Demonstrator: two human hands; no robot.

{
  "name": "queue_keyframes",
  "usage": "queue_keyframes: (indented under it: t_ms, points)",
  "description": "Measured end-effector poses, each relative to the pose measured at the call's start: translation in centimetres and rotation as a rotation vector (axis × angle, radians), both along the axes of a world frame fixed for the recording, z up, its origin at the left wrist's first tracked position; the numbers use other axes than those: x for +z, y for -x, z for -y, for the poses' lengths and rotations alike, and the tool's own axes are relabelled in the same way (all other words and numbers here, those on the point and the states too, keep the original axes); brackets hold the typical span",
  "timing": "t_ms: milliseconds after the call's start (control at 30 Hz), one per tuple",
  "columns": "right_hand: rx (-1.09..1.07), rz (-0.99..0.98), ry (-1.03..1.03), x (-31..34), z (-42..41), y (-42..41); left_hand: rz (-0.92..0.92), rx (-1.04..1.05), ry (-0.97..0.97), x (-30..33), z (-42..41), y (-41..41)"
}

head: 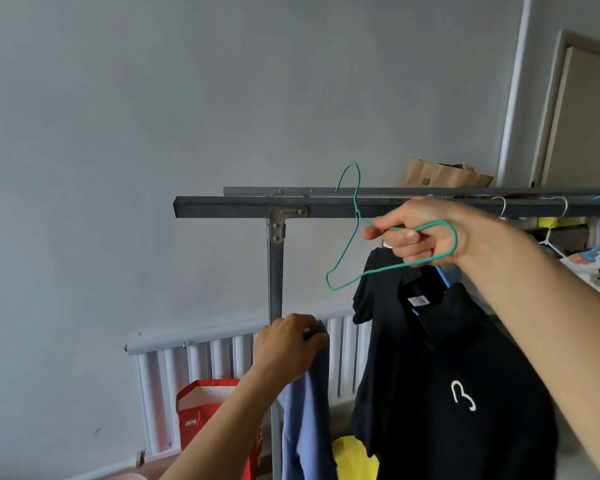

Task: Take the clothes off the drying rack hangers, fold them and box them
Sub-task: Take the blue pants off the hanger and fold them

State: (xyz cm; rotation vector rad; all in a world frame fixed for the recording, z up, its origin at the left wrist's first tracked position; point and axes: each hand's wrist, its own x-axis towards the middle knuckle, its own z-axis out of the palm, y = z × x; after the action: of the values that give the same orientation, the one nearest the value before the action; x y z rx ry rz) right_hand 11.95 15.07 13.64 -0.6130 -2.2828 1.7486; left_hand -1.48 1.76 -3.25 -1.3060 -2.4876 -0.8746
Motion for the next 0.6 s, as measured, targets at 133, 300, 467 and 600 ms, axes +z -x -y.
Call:
queue_keyframes:
  t_ms: [133, 300, 467, 600]
  points:
    - [-0.130, -0.230, -0.071, -2.4, 1.3, 0.5, 0.169, -0.046, -0.159, -0.2, 0.6, -0.5]
    - [-0.268, -0.451, -0.243, -5.5, 4.1, 1.0, 0.248, -0.085, -0.316, 0.5, 4.4, -1.9]
    - [-0.318, -0.408, -0.232, -6.9, 4.9, 2.5, 0.335, -0.158, -0.395, 1.8, 8.6, -3.9]
    - [-0.357, -0.324, -0.162, -7.2, 4.2, 4.5, 0.398, -0.225, -0.421, 3.0, 10.3, -4.7]
